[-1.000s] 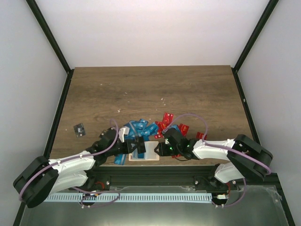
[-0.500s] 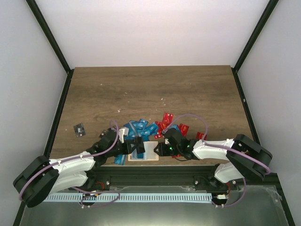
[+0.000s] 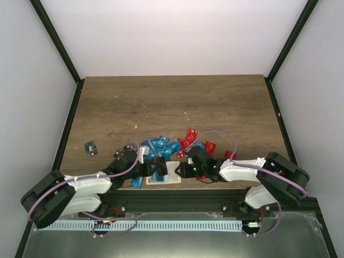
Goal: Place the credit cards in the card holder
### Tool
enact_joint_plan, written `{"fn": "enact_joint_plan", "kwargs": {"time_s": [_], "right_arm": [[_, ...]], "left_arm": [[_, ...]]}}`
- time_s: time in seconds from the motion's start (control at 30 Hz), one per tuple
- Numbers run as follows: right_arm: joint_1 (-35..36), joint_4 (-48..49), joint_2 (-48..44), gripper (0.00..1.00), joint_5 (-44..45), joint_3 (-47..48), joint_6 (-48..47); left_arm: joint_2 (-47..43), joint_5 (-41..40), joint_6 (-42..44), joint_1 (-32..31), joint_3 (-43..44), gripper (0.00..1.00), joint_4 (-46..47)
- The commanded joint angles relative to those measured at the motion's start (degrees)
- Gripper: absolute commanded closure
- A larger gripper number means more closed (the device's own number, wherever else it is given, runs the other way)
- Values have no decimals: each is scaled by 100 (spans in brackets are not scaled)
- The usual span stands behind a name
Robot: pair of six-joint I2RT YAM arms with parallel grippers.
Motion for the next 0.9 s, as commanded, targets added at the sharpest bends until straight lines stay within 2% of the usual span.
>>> {"fn": "enact_joint_plan", "kwargs": {"time_s": [0.0,0.23,0.57,0.87], "right_arm": [[-13,-241,241,68,-10,-116,44],[-8,-218,354,68,-11,-84,50],[-8,-160,482,68,-4,-128,112],[-17,741,434,76,-513,-494,161]], "left_arm": [[49,57,-16,-83,-73,96,305],[-22,191,-223,-96,-283,96,494],[50,-45,-770,-98,-280,96,-158],[254,-56,-810,-99,-328,96,-316]]}}
